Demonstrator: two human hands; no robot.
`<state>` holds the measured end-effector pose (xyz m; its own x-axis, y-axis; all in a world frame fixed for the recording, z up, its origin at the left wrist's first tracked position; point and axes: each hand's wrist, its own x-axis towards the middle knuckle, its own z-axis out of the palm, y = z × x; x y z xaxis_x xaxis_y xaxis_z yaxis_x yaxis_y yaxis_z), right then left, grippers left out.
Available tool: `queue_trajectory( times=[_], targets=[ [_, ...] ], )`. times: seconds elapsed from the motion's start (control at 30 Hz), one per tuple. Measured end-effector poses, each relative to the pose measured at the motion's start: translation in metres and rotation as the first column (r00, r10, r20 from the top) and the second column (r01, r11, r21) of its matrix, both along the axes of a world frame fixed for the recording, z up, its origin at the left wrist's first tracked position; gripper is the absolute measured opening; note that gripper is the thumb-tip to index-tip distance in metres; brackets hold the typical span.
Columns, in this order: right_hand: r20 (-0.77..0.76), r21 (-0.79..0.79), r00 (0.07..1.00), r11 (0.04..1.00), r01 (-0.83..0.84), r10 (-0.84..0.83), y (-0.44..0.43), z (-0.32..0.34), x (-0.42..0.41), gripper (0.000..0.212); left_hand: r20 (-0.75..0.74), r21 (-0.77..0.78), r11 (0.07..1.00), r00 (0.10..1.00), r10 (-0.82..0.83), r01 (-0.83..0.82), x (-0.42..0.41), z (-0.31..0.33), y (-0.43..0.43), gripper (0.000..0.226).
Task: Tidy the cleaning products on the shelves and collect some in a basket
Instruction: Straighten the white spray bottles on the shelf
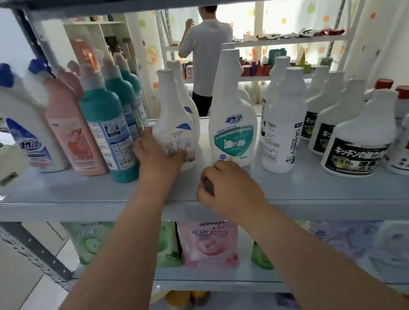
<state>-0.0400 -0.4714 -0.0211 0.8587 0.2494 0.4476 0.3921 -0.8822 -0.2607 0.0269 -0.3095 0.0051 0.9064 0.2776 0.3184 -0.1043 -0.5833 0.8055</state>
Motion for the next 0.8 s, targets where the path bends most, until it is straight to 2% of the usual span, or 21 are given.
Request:
queue_trajectory(
  times=[0.07, 0.2, 0.3, 0.37, 0.47, 0.53, 0.6, 0.7, 0.8],
  targets=[
    [0.004, 0.010, 1.000, 1.000, -0.020, 0.020, -0.002, 0.000, 0.000, 0.030, -0.012, -0.012, 1.000, 1.000, 0.028, -0.028, -0.005, -0.002, 0.001, 0.091],
    [-0.054, 0.061, 0.996, 0.996, -0.063, 0.066, -0.008, -0.001, 0.000, 0.030, 0.060, -0.112, 0.993, 0.998, -0.026, 0.032, -0.025, -0.003, 0.005, 0.075],
    [-0.080, 0.280, 0.993, 0.958, -0.056, 0.082, -0.013, 0.002, -0.002, 0.024, 0.090, -0.167, 0.983, 0.994, -0.058, 0.073, -0.052, -0.003, 0.008, 0.069],
    [-0.118, 0.499, 0.985, 0.865, -0.053, 0.129, -0.016, 0.005, -0.009, 0.033, 0.095, -0.219, 0.968, 0.990, -0.101, 0.119, -0.077, -0.003, 0.013, 0.060],
    [-0.229, 0.754, 0.898, 0.652, -0.081, 0.376, -0.008, 0.010, -0.033, 0.066, 0.116, -0.298, 0.938, 0.982, -0.151, 0.179, -0.118, -0.007, 0.024, 0.044],
    [-0.259, 0.829, 0.820, 0.553, -0.083, 0.511, 0.004, 0.006, -0.052, 0.064, 0.124, -0.366, 0.907, 0.977, -0.172, 0.206, -0.145, -0.016, 0.030, 0.044],
    [-0.253, 0.880, 0.791, 0.472, -0.051, 0.557, 0.019, -0.002, -0.070, 0.057, 0.138, -0.391, 0.891, 0.972, -0.190, 0.230, -0.168, -0.029, 0.036, 0.046],
    [-0.231, 0.923, 0.806, 0.386, 0.004, 0.544, 0.042, -0.016, -0.096, 0.047, 0.143, -0.427, 0.863, 0.962, -0.232, 0.272, -0.192, -0.049, 0.048, 0.047],
    [-0.206, 0.940, 0.838, 0.339, 0.027, 0.506, 0.063, -0.030, -0.119, 0.044, 0.112, -0.444, 0.849, 0.958, -0.266, 0.287, -0.210, -0.062, 0.066, 0.046]
  ],
)
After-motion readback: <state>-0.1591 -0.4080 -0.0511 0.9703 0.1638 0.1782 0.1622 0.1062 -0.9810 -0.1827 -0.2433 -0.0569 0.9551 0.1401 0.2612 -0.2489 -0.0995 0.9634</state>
